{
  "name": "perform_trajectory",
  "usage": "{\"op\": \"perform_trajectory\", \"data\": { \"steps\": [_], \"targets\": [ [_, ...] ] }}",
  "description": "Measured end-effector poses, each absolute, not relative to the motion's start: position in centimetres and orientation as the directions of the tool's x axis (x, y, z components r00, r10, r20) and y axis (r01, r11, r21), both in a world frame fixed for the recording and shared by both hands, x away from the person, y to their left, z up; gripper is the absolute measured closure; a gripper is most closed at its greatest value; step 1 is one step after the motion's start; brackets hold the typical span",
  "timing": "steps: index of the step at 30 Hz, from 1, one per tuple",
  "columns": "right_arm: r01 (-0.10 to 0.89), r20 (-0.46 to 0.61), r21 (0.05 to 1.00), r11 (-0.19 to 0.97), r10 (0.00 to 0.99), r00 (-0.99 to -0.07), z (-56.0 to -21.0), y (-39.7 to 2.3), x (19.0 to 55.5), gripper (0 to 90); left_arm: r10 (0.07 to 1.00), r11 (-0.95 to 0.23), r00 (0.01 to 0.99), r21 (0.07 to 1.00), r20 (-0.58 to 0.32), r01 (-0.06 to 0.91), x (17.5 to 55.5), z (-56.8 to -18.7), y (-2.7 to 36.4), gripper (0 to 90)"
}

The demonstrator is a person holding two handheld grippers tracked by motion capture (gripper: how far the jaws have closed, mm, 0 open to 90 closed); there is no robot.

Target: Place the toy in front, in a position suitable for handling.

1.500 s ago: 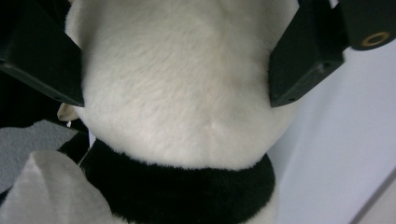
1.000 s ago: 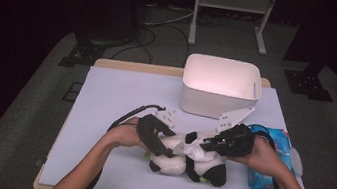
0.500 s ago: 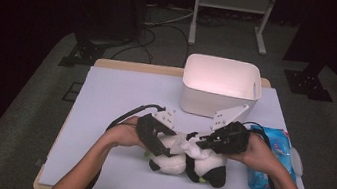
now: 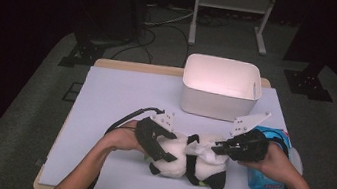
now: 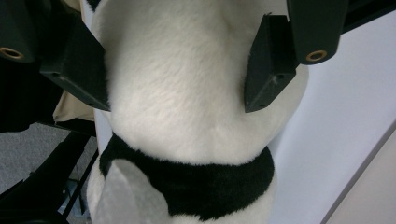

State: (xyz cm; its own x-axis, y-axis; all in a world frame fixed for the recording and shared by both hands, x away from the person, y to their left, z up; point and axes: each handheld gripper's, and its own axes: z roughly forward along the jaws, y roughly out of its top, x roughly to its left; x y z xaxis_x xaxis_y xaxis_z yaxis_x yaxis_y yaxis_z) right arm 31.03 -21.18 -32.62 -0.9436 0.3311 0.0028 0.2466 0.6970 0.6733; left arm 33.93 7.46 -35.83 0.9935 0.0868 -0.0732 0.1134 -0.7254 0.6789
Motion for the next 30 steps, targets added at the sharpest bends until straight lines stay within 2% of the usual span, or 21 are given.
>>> {"op": "perform_trajectory", "data": {
  "steps": [8, 10, 19, 30],
  "targets": [
    [0.252, 0.026, 0.653, 0.714, 0.312, -0.950, -33.3, -21.2, 30.8, 81.9, 0.112, -0.725, 0.991, 0.677, -0.068, 0.128, 34.3, -34.5, 7.6, 16.8],
    [0.253, 0.029, 0.655, 0.712, 0.311, -0.950, -33.4, -21.3, 30.8, 81.9, 0.123, -0.729, 0.990, 0.671, -0.068, 0.137, 34.4, -34.5, 7.6, 12.1],
    [0.264, 0.052, 0.652, 0.711, 0.306, -0.951, -34.0, -21.3, 30.7, 82.0, 0.135, -0.752, 0.982, 0.631, -0.133, 0.189, 34.7, -36.5, 6.8, 2.3],
    [0.270, 0.068, 0.644, 0.715, 0.298, -0.952, -34.6, -20.9, 30.8, 82.3, 0.111, -0.778, 0.986, 0.606, -0.121, 0.162, 34.6, -37.6, 5.7, 0.0]
  ]
}}
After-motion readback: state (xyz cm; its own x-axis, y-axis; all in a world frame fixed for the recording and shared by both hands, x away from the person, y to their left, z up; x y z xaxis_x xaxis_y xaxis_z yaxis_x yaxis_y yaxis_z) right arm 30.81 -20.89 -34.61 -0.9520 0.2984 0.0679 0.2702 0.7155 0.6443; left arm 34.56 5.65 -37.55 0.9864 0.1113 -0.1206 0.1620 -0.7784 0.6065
